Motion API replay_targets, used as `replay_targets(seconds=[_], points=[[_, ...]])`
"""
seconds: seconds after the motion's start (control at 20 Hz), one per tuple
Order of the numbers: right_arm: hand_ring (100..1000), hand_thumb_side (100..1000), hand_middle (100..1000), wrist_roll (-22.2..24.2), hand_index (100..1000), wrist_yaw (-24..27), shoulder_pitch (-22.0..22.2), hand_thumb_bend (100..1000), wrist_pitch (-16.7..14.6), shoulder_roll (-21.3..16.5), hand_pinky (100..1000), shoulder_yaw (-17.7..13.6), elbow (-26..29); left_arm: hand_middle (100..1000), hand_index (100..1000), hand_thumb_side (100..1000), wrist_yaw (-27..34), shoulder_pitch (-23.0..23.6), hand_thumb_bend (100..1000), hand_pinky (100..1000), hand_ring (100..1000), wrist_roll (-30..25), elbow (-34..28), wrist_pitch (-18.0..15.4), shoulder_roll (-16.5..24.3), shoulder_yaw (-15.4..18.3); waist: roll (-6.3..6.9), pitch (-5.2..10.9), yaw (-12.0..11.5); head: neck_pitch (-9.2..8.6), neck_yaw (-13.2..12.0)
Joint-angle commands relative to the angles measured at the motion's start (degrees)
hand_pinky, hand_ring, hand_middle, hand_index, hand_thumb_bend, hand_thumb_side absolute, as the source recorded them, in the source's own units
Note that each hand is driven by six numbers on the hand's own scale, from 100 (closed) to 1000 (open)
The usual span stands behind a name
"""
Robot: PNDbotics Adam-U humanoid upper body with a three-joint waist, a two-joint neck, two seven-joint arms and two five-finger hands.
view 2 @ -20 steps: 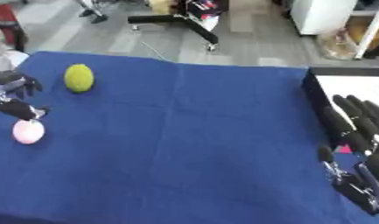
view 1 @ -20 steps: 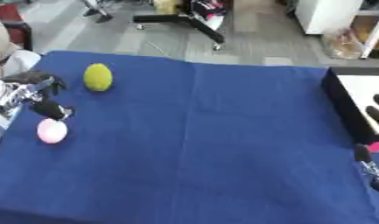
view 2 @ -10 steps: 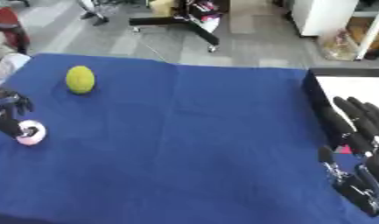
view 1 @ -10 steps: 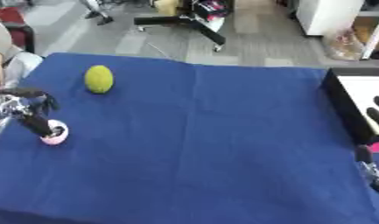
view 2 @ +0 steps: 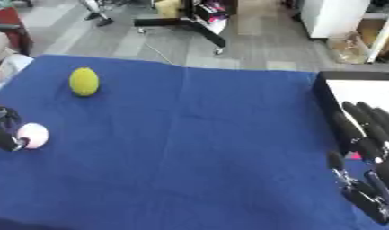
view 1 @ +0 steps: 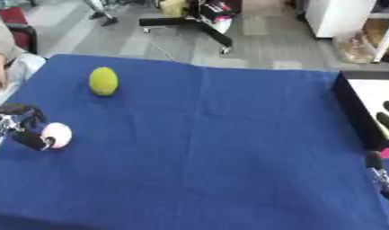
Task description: Pick up the objects with one hand, pass them to the other hand, and then place them into the box on the other side of the table.
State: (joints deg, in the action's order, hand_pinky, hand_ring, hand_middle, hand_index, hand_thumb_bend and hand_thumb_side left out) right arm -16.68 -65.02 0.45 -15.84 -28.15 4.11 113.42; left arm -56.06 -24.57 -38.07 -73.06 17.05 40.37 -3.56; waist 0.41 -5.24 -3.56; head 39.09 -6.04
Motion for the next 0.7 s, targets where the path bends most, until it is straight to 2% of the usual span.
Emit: replay_targets(seconds=[0.05,0.15,0.2,0.3,0.45,0.7], points=[[1000,100,978,-0.17,1000,0.29,-0.38,100,0.25,-0.56,975,-0.41,1.17,660,826,325,1.25,-0.3,229,815,670,0.5,0.67,-0.1,0.81,0.75,0.03,0.85,-0.05,-0.62,-0.26],[1000,100,978,-0.15,1000,0.28,-0.32,100,0.25,-0.5,975,-0.38,1.17,621,792,281,2.43,-0.18,161,800,635,1.28,1.14,-0.15,0.27,0.72,-0.04,0.86,-0.06,-0.59,-0.35],[1000,100,978,-0.15,1000,0.29,-0.29,100,0.24,-0.48,975,-0.36,1.17,596,766,244,2.86,-0.13,100,793,616,1.92,1.31,-0.16,0.1,0.64,-0.06,0.87,-0.06,-0.58,-0.38],[1000,100,978,-0.14,1000,0.27,-0.24,100,0.2,-0.4,975,-0.3,1.17,519,688,157,3.52,-0.06,100,764,569,3.97,1.27,-0.13,-0.3,0.62,-0.13,0.87,-0.08,-0.56,-0.44],[1000,100,976,0.0,1000,0.26,-0.21,100,0.07,-0.3,974,-0.12,1.17,421,580,228,4.81,0.25,100,710,499,9.05,0.57,0.06,-0.82,0.75,-0.19,0.85,-0.14,-0.53,-0.41],[1000,100,975,0.48,1000,0.54,-0.36,100,-0.79,-0.27,974,0.71,1.17,382,540,237,12.29,0.82,100,677,469,17.92,-3.55,-0.36,-1.66,1.33,-0.36,0.89,-0.31,-0.46,-0.22]])
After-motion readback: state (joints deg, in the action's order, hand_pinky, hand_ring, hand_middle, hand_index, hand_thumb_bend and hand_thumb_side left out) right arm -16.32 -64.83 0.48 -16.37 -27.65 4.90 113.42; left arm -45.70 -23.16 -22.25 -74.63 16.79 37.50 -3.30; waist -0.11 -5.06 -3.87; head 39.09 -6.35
